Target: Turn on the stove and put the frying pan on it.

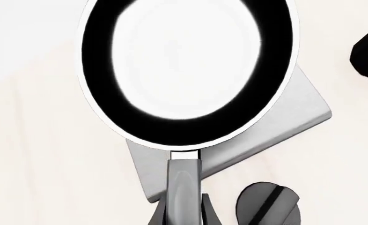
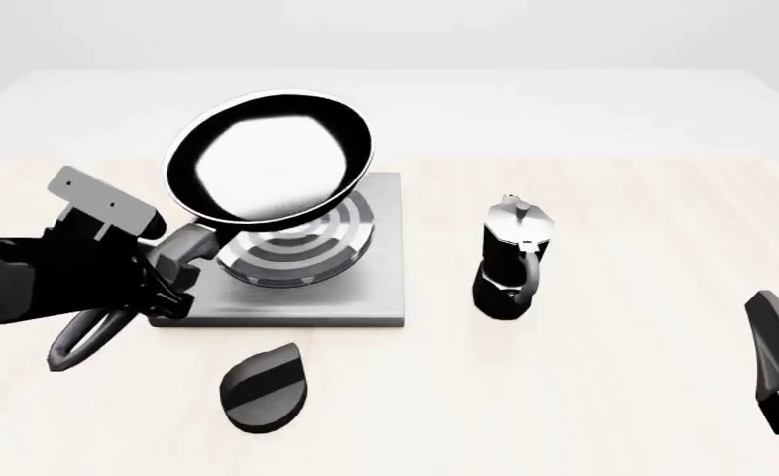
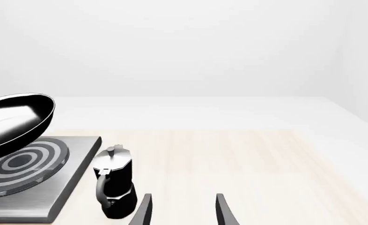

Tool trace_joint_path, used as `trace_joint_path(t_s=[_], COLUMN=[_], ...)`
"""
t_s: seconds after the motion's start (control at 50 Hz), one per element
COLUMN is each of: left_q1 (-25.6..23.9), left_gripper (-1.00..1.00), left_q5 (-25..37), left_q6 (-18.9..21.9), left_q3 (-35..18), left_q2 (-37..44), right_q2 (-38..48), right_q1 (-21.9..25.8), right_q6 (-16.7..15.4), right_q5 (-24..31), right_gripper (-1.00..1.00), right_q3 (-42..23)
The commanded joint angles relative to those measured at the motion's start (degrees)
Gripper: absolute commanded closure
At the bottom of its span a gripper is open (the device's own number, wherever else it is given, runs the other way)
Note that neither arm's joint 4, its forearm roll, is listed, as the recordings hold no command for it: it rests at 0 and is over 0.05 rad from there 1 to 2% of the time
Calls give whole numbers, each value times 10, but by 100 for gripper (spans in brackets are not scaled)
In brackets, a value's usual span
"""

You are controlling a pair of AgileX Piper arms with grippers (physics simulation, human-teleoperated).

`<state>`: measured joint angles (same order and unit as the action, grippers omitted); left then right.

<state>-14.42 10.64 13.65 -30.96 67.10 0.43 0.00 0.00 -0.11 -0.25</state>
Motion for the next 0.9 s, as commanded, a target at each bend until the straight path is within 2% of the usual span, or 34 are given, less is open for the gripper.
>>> trace_joint_path(t_s=[0.02, 0.9], left_q1=[-5, -5], left_gripper=[100, 100], left_q5=[-19, -82], left_q6=[4, 20], left_q3=[-2, 28], left_q2=[9, 75], right_q2=[0, 0], right_q1=[0, 0], right_q6=[0, 0], right_q5=[0, 0], right_gripper=[-100, -100], right_q3=[0, 0])
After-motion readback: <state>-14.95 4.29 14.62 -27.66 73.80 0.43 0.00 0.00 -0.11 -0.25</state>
